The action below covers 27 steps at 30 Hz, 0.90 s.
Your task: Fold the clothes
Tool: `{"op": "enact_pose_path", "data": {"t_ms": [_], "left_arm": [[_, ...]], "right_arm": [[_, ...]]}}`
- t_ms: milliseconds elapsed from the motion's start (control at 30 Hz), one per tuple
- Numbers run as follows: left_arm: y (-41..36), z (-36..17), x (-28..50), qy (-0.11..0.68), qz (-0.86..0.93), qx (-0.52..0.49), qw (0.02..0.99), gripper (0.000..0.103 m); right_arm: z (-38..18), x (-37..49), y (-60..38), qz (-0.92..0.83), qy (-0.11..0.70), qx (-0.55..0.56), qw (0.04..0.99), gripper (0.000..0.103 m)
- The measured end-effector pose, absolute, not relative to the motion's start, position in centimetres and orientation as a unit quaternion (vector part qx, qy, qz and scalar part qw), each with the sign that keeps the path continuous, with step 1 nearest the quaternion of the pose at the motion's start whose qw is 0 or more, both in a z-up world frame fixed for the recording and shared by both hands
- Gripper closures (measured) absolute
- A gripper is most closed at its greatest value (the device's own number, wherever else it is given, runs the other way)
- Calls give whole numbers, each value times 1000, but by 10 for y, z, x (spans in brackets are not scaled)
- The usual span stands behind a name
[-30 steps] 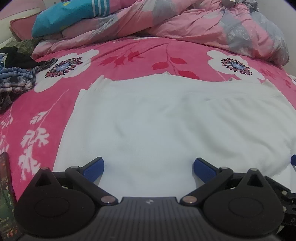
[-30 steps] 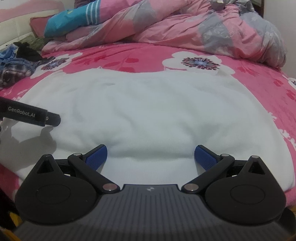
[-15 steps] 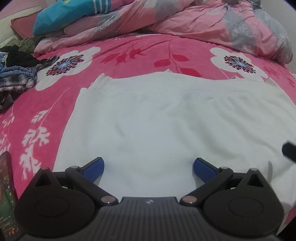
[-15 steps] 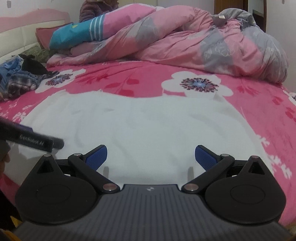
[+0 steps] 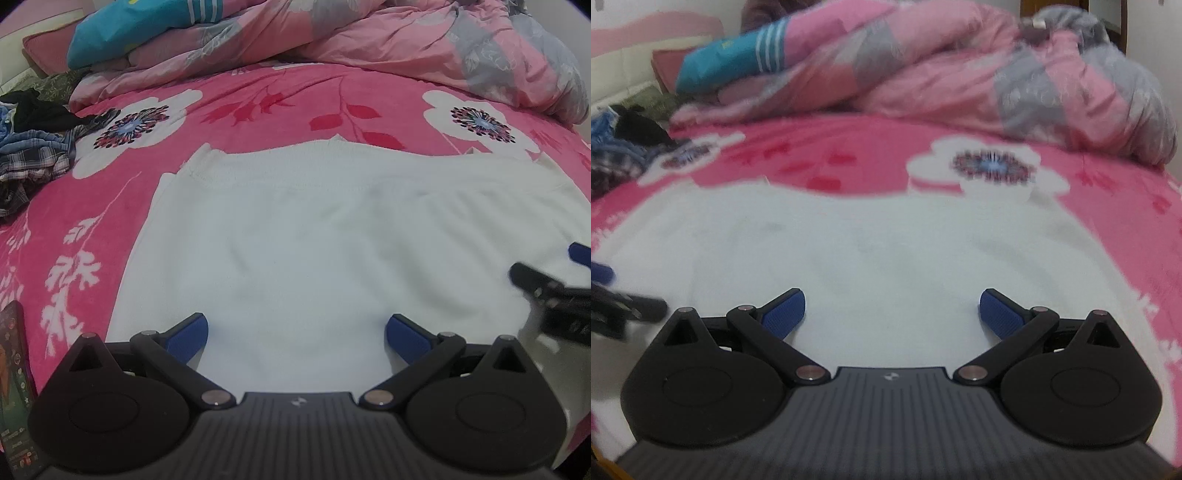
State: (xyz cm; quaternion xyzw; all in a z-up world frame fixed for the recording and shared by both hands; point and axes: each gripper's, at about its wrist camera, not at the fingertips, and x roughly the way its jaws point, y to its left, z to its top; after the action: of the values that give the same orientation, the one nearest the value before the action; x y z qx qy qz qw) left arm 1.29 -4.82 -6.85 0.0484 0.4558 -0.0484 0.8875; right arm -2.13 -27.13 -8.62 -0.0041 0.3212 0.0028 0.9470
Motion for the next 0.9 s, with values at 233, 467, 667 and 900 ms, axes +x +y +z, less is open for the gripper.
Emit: {"op": "enact_pose_path", "data": {"t_ms": [233, 467, 667, 900], "left_arm": [[-50, -69, 12, 455, -45, 50, 888, 0], [-50, -69, 13, 454, -45, 53, 888, 0], [-50, -69, 13, 452, -48, 56, 889, 0], [-52, -69, 14, 453, -46, 57, 888, 0]], "right_arm": [[-94, -23, -269, 5, 319, -16, 948, 1], [-97, -22, -270, 5, 317, -17, 948, 1], [-97, -22, -270, 6, 316, -18, 949, 1], [-99, -21, -269, 4, 314, -20, 949, 1]]}}
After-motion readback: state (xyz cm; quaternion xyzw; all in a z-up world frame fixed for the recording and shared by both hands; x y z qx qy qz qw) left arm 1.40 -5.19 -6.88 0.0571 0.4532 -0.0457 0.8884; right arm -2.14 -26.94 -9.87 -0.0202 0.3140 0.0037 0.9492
